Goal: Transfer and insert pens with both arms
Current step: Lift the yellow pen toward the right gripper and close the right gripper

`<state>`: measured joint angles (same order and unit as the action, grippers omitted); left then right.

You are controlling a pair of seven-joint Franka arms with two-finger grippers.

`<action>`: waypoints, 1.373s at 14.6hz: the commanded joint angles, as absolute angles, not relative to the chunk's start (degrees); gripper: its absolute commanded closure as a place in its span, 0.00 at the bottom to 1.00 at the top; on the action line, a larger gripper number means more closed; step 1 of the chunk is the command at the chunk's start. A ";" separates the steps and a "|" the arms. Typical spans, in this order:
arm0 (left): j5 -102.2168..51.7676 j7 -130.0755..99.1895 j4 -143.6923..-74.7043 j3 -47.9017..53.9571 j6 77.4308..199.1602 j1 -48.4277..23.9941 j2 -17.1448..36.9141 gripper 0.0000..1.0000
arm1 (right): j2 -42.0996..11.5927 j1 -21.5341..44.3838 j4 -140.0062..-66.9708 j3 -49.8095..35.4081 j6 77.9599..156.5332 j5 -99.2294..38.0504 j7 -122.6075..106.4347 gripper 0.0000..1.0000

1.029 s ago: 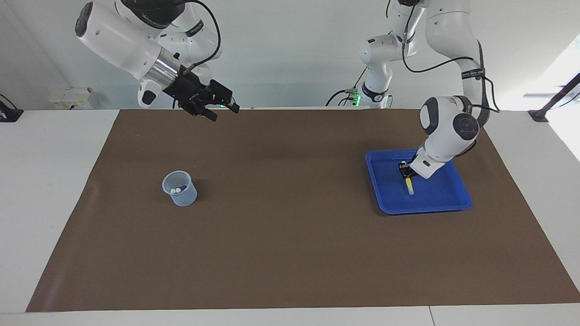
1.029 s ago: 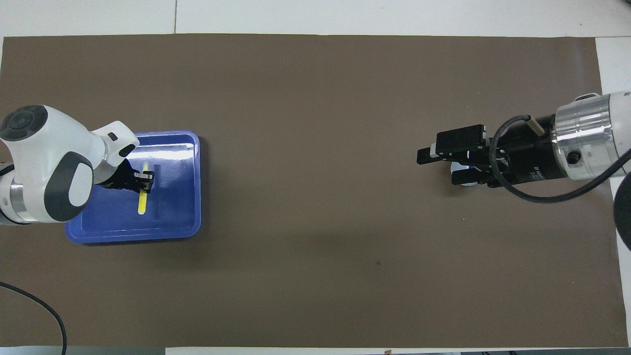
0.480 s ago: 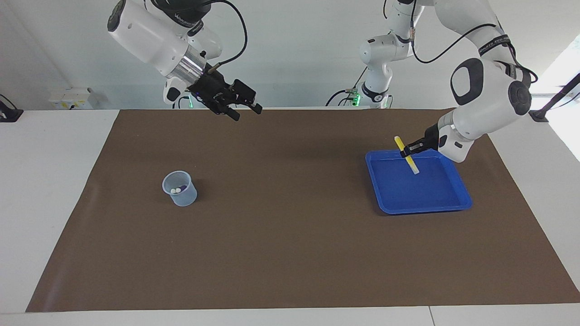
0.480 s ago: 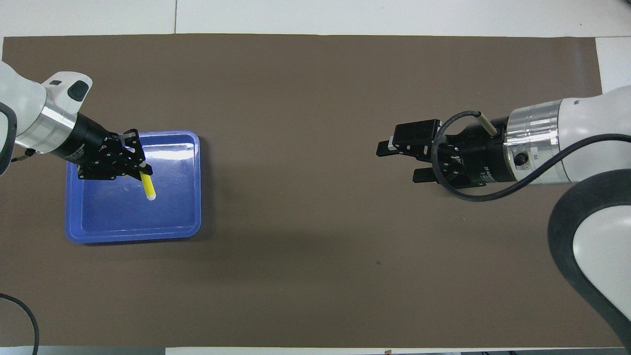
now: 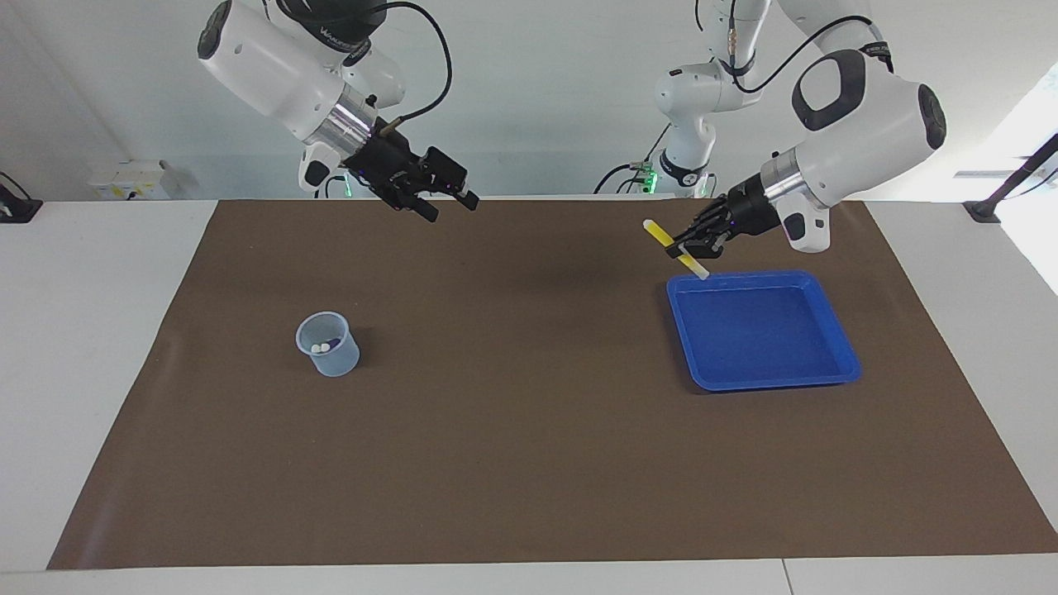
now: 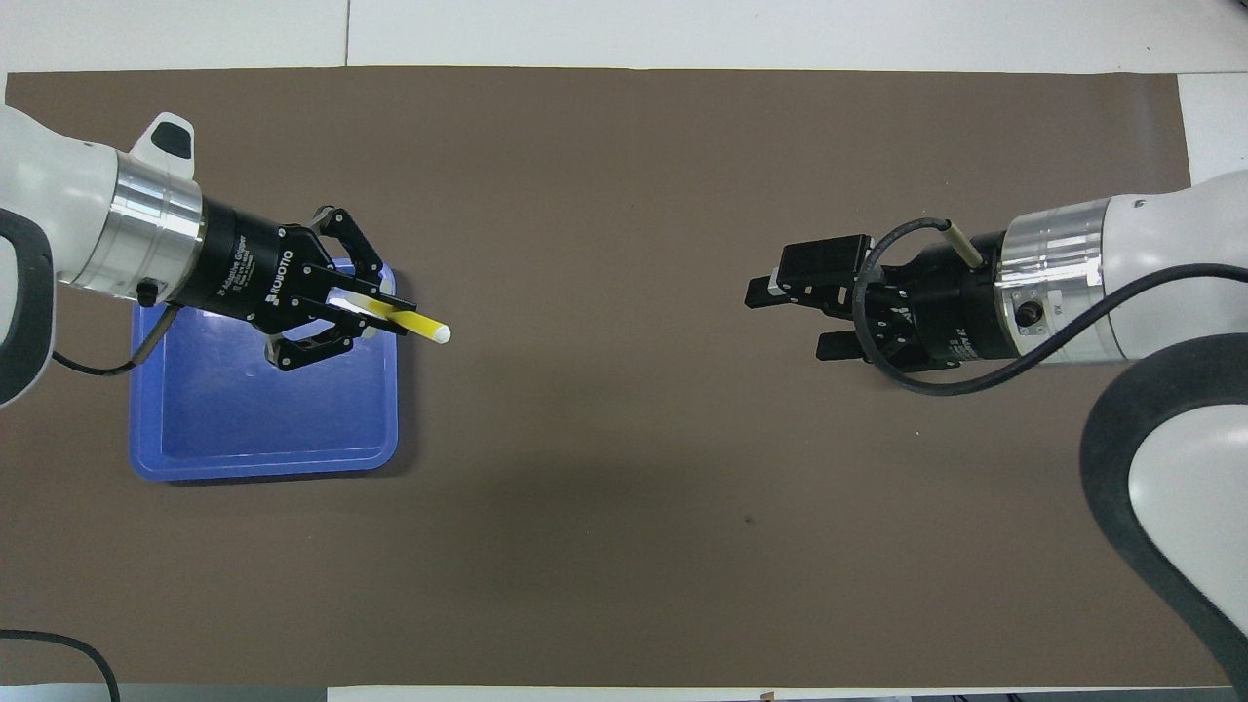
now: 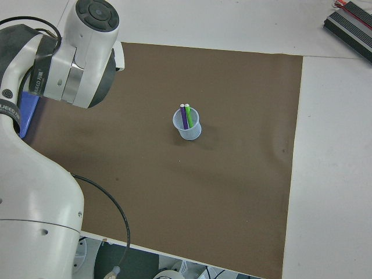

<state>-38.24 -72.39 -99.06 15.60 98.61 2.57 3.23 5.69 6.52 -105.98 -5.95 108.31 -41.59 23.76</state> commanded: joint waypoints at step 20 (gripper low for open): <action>-59.31 -94.92 -113.64 15.29 122.42 -10.02 -4.57 1.00 | 4.92 23.91 -112.59 -6.06 138.78 -42.01 30.06 0.18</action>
<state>-56.65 -94.37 -110.36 15.82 120.12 -9.25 -1.82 4.57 24.46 -111.88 -6.18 138.54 -41.61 32.02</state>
